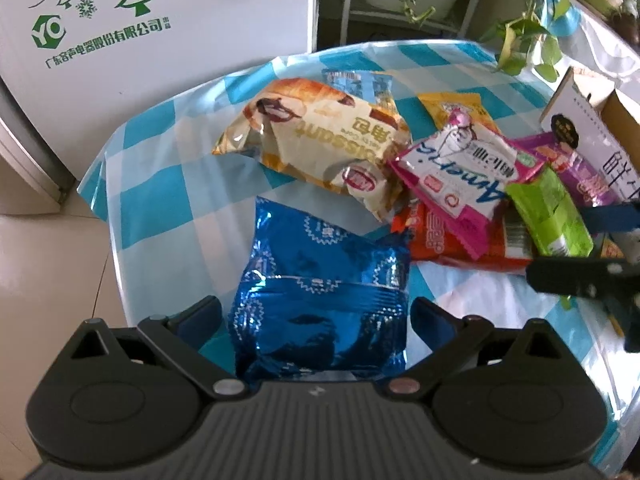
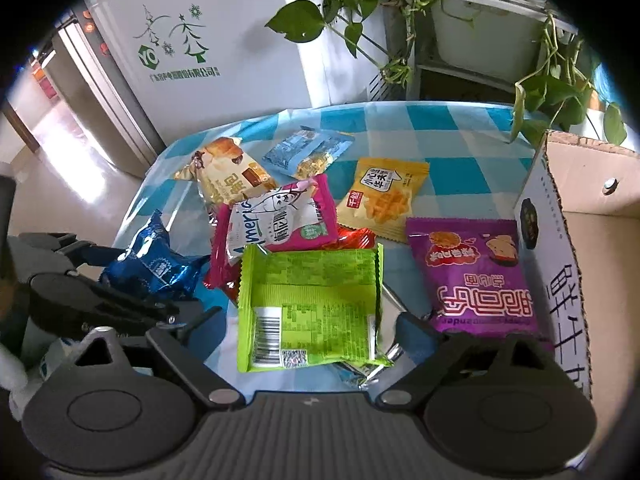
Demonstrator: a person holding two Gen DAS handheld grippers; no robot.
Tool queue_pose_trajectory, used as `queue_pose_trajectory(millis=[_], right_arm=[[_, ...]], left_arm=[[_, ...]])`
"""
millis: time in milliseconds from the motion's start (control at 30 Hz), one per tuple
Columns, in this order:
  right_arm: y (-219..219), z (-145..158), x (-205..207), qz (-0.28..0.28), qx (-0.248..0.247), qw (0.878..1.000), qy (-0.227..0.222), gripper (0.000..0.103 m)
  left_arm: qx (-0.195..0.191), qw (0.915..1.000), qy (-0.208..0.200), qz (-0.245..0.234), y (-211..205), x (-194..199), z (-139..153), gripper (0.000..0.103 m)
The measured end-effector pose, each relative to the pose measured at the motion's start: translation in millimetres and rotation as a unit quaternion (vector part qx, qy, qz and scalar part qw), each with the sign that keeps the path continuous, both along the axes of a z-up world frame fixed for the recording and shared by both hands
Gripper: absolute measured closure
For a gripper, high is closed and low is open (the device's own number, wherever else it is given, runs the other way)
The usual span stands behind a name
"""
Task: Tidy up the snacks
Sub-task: 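Close left gripper on blue foil bag while right gripper closes on green bag, then lift blue bag with left tool while right tool lifts green bag toward cardboard box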
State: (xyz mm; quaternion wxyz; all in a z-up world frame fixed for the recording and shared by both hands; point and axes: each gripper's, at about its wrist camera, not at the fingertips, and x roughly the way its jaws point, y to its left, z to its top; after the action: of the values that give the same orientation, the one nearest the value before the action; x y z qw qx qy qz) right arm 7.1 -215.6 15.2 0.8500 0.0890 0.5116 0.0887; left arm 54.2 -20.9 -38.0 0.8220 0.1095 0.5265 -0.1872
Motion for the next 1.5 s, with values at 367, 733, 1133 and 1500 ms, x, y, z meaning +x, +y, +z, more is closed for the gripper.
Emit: queue_pose_trajectory(millis=[367,733,1133,1500], right_arm=[[-3.8,1.6,-0.5,-0.015,0.007,1.000,-0.005,0.032],[-12.5,9.0,-6.8,-0.035,0.025,0.999,-0.010,0.039],[-22.2,15.5,-13.3,-0.040,0.039,0.998,-0.024,0.039],[-16.9,20.3,-15.1,-0.027,0.048,0.998,-0.033,0.039]], left_arm=[[0.002,0.9999,-0.006,0.013,-0.7,0.2,-3.6,0.000],[-0.008,0.9990,-0.029,0.034,5.4,-9.9,2.6,0.021],[-0.054,0.9951,-0.054,0.062,20.5,-18.0,25.0,0.025],[-0.067,0.9931,-0.059,0.076,21.3,-29.0,29.3,0.025]])
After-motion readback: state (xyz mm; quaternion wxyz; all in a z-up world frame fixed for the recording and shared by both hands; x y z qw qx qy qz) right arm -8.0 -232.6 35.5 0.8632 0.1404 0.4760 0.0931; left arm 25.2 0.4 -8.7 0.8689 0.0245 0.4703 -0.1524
